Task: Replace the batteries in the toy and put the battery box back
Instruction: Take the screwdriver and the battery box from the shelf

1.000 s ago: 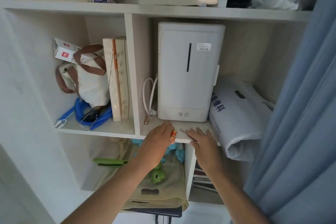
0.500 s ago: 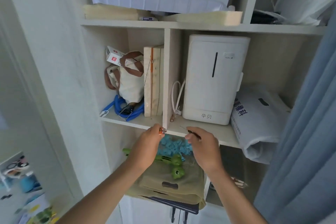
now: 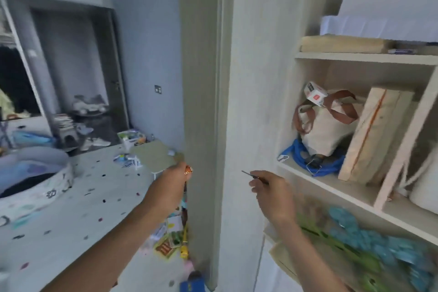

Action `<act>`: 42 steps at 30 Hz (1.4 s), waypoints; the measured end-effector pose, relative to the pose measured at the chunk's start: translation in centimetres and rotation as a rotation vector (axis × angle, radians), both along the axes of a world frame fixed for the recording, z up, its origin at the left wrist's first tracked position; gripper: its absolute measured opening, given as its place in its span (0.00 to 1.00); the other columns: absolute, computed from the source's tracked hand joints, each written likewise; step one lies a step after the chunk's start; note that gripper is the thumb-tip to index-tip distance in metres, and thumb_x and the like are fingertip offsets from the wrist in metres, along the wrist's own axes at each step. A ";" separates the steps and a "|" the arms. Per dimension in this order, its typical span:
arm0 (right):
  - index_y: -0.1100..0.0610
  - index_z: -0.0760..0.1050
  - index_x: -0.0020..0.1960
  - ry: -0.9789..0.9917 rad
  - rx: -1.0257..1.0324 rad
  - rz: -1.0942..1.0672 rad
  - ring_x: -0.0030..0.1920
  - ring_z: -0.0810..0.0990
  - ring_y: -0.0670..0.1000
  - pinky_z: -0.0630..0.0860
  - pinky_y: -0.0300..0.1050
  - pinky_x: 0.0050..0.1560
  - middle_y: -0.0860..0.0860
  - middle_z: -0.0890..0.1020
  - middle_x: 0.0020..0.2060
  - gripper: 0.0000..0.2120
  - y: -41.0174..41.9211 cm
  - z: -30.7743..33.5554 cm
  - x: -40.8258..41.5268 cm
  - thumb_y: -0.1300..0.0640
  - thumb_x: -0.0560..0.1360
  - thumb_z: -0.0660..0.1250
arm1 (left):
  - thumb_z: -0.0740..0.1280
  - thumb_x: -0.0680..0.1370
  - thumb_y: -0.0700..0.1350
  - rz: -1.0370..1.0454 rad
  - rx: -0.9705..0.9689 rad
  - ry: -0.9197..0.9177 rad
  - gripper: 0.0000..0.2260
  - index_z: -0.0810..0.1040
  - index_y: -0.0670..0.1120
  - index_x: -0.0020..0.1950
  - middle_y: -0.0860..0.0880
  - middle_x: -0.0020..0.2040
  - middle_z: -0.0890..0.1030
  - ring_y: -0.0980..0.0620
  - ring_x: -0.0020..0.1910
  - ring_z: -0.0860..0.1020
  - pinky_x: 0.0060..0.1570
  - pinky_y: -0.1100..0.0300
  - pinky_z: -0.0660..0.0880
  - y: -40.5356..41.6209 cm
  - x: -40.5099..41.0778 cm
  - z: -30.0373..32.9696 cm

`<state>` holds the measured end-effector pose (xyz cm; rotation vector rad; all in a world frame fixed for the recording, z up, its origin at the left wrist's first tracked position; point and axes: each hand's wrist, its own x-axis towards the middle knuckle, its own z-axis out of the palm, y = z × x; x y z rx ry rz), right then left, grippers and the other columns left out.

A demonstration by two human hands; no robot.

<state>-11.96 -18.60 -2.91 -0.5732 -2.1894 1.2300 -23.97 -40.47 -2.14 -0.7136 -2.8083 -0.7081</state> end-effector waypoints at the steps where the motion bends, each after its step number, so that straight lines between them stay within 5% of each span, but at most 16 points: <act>1: 0.54 0.83 0.54 -0.023 0.052 0.025 0.43 0.84 0.50 0.81 0.46 0.48 0.48 0.86 0.42 0.15 -1.6 0.0 -1.5 0.66 0.77 0.60 | 0.60 0.81 0.32 0.052 -0.104 0.044 0.11 0.72 0.41 0.62 0.41 0.51 0.80 0.38 0.53 0.82 0.46 0.50 0.74 -2.1 -1.0 0.1; 6: 0.53 0.82 0.59 -0.096 0.194 0.151 0.42 0.82 0.49 0.75 0.37 0.39 0.49 0.86 0.47 0.16 -9.7 -0.3 -10.0 0.64 0.80 0.60 | 0.66 0.80 0.34 0.194 -0.313 0.116 0.14 0.69 0.44 0.63 0.45 0.56 0.80 0.44 0.53 0.83 0.44 0.53 0.76 -11.5 -7.1 -0.3; 10: 0.53 0.83 0.59 -0.086 0.232 0.192 0.51 0.84 0.52 0.77 0.41 0.50 0.49 0.87 0.51 0.13 -16.0 -0.3 -17.7 0.63 0.79 0.63 | 0.65 0.81 0.34 0.243 -0.311 0.132 0.16 0.69 0.44 0.67 0.44 0.58 0.80 0.43 0.55 0.83 0.46 0.53 0.78 -17.8 -13.4 -0.8; 13: 0.54 0.83 0.57 -0.105 0.282 0.228 0.48 0.85 0.53 0.76 0.38 0.46 0.50 0.87 0.50 0.13 -19.6 -0.3 -23.1 0.64 0.79 0.63 | 0.64 0.81 0.34 0.261 -0.320 0.125 0.16 0.68 0.43 0.68 0.44 0.58 0.80 0.43 0.54 0.82 0.41 0.53 0.73 -21.2 -17.6 -0.3; 17: 0.54 0.84 0.54 -0.112 0.349 0.257 0.50 0.84 0.57 0.79 0.48 0.50 0.54 0.87 0.49 0.13 -23.1 -0.4 -30.0 0.65 0.77 0.63 | 0.62 0.82 0.35 0.289 -0.334 0.119 0.16 0.68 0.43 0.70 0.43 0.60 0.79 0.43 0.57 0.82 0.43 0.55 0.72 -24.6 -23.5 0.0; 33: 0.50 0.82 0.57 -0.120 0.326 0.358 0.36 0.84 0.55 0.82 0.51 0.40 0.52 0.86 0.43 0.16 -26.6 -1.9 -64.8 0.62 0.77 0.60 | 0.71 0.80 0.39 0.376 -0.395 0.005 0.25 0.65 0.46 0.74 0.44 0.64 0.78 0.46 0.61 0.81 0.56 0.56 0.78 -27.4 -56.1 -1.8; 42: 0.51 0.82 0.59 -0.160 0.292 0.300 0.43 0.84 0.51 0.79 0.44 0.48 0.49 0.87 0.47 0.16 -29.0 -4.9 -84.0 0.63 0.78 0.62 | 0.68 0.83 0.42 0.308 -0.291 -0.019 0.18 0.67 0.46 0.71 0.45 0.62 0.79 0.48 0.60 0.81 0.56 0.59 0.77 -29.6 -77.1 -4.7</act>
